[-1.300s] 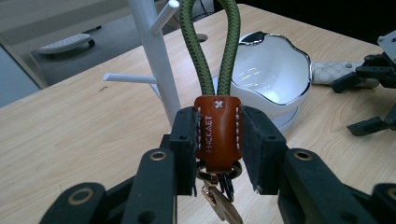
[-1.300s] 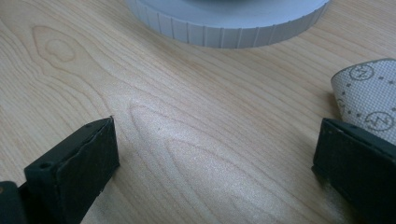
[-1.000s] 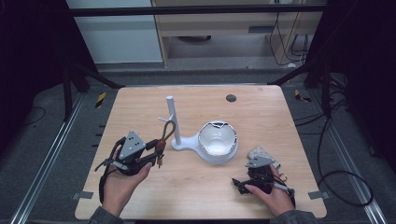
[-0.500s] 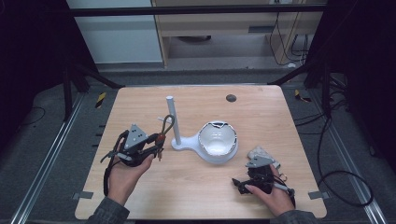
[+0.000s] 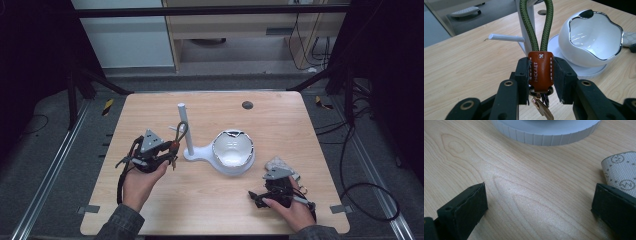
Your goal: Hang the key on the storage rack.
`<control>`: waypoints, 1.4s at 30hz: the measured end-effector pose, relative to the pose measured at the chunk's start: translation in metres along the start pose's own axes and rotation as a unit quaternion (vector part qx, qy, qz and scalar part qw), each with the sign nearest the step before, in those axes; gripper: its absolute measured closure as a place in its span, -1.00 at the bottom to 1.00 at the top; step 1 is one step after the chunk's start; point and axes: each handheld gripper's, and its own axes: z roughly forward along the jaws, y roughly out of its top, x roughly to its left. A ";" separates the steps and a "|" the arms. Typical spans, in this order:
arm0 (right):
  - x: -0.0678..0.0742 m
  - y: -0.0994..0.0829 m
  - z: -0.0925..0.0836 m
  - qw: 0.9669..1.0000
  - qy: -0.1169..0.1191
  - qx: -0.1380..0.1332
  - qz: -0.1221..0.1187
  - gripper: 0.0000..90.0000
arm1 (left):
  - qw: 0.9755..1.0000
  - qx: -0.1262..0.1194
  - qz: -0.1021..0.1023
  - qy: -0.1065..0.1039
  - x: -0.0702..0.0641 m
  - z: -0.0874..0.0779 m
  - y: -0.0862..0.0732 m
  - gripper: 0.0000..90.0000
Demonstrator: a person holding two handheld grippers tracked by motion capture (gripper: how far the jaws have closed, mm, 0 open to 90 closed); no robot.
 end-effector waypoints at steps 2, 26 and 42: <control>0.000 0.000 0.000 1.000 0.000 0.000 0.000 -1.00 | 1.000 0.002 -0.005 -0.001 0.001 0.004 0.000 0.47; 0.000 0.000 0.000 1.000 0.000 0.000 0.001 -1.00 | 1.000 0.007 -0.012 0.005 0.003 0.023 -0.001 0.45; 0.000 0.000 0.000 1.000 0.001 0.001 0.002 -0.99 | 0.998 0.031 -0.048 0.027 0.028 0.030 -0.074 -0.69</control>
